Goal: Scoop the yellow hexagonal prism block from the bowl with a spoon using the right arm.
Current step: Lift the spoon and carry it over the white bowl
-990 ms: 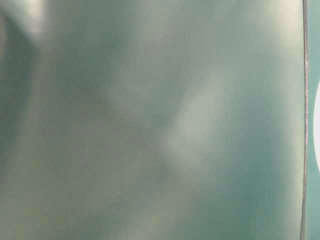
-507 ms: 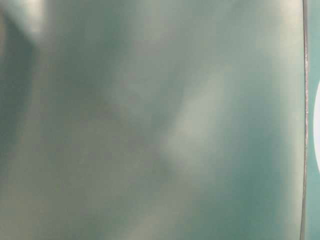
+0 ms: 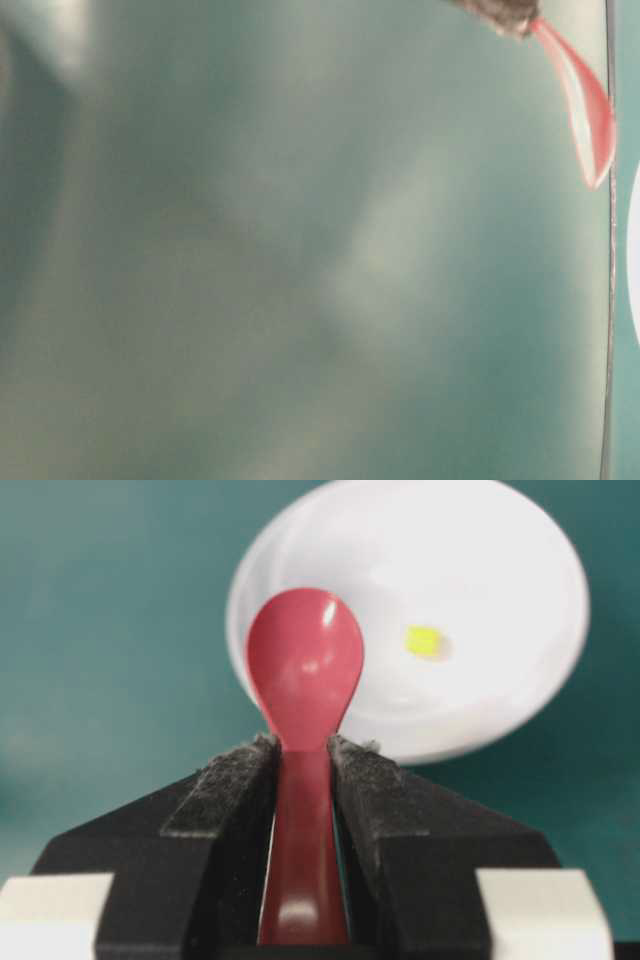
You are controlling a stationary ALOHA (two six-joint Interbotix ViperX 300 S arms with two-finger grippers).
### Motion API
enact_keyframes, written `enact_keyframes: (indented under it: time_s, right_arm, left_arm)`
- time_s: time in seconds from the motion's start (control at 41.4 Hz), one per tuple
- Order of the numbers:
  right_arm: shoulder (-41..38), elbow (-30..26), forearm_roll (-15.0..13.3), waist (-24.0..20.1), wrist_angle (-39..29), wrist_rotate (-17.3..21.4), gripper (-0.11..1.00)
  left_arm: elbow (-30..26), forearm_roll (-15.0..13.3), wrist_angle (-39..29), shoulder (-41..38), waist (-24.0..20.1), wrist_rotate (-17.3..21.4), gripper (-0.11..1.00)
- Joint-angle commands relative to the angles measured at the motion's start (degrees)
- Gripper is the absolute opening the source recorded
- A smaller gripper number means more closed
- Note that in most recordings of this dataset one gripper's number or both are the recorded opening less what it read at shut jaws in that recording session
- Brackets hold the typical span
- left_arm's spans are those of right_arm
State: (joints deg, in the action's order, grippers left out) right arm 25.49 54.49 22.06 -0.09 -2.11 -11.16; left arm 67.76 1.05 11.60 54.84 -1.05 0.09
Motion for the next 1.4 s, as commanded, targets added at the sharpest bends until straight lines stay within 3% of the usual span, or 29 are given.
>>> enact_keyframes:
  time_s: [0.0, 0.241, 0.507, 1.376]
  right_arm:
    - [-0.79, -3.96, -0.70, 2.99, -4.75, -0.09, 0.25]
    - [-7.56, -10.46, -3.16, 7.47, -13.18, -0.09, 0.25]
    - [-14.94, -16.96, -6.68, 7.73, -17.84, -0.09, 0.25]
    - [-24.43, -20.39, -6.86, 7.82, -16.44, 0.09, 0.25]
  left_arm:
    - [-1.05, 0.18, 0.53, -0.44, -0.09, 0.09, 0.01]
    - [-1.05, 0.18, 0.35, -0.09, -0.09, 0.09, 0.01]
    - [-1.14, 0.18, 0.26, -0.09, -0.09, 0.09, 0.01]
    - [-1.14, 0.18, 0.26, 0.00, -0.09, 0.09, 0.01]
